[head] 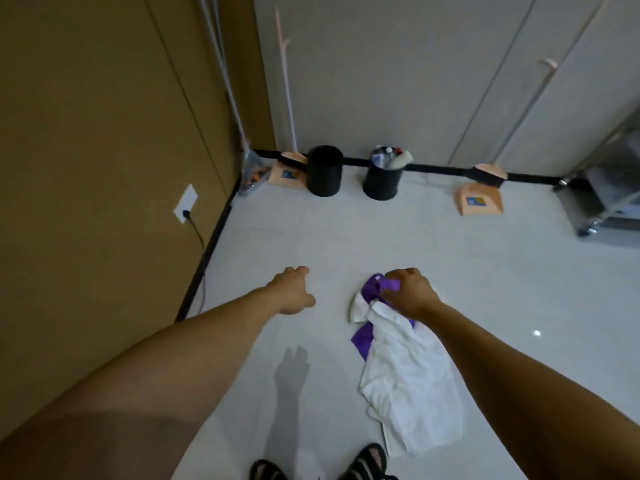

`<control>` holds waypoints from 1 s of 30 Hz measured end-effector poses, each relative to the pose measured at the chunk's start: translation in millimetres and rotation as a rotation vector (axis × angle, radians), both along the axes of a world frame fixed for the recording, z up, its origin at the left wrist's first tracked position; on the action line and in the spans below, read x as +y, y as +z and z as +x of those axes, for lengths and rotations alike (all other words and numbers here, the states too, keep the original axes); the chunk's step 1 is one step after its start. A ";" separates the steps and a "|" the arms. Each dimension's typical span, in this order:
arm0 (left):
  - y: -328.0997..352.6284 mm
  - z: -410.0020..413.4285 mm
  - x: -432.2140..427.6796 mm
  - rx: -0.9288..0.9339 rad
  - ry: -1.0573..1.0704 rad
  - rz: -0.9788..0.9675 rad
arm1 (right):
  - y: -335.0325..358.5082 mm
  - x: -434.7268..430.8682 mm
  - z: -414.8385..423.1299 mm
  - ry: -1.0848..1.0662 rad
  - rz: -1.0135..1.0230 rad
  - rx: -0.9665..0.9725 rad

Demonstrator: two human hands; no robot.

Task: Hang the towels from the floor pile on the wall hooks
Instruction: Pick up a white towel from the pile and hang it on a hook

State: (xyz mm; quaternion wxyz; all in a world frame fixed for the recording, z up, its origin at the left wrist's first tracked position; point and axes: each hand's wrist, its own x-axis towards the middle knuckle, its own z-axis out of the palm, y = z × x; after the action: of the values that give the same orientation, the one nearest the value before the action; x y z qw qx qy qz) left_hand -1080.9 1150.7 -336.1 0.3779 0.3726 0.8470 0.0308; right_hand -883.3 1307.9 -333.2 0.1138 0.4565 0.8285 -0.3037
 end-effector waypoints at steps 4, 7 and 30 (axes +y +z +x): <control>-37.5 68.1 65.2 -0.053 -0.143 -0.022 | -40.9 38.3 89.0 -0.170 -0.053 -0.082; -79.6 105.9 96.8 -0.086 -0.206 -0.008 | -84.9 53.9 131.4 -0.292 -0.103 -0.104; -667.0 177.4 78.9 -0.265 -0.288 -0.301 | -703.4 -34.1 178.2 -0.459 -0.391 -0.378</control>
State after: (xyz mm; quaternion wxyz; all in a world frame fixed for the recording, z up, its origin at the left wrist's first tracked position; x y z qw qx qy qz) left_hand -903.5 1229.6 -1003.1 0.5376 0.4218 0.7230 -0.1015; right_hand -705.1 1273.8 -1036.7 0.2792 0.6485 0.5948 -0.3844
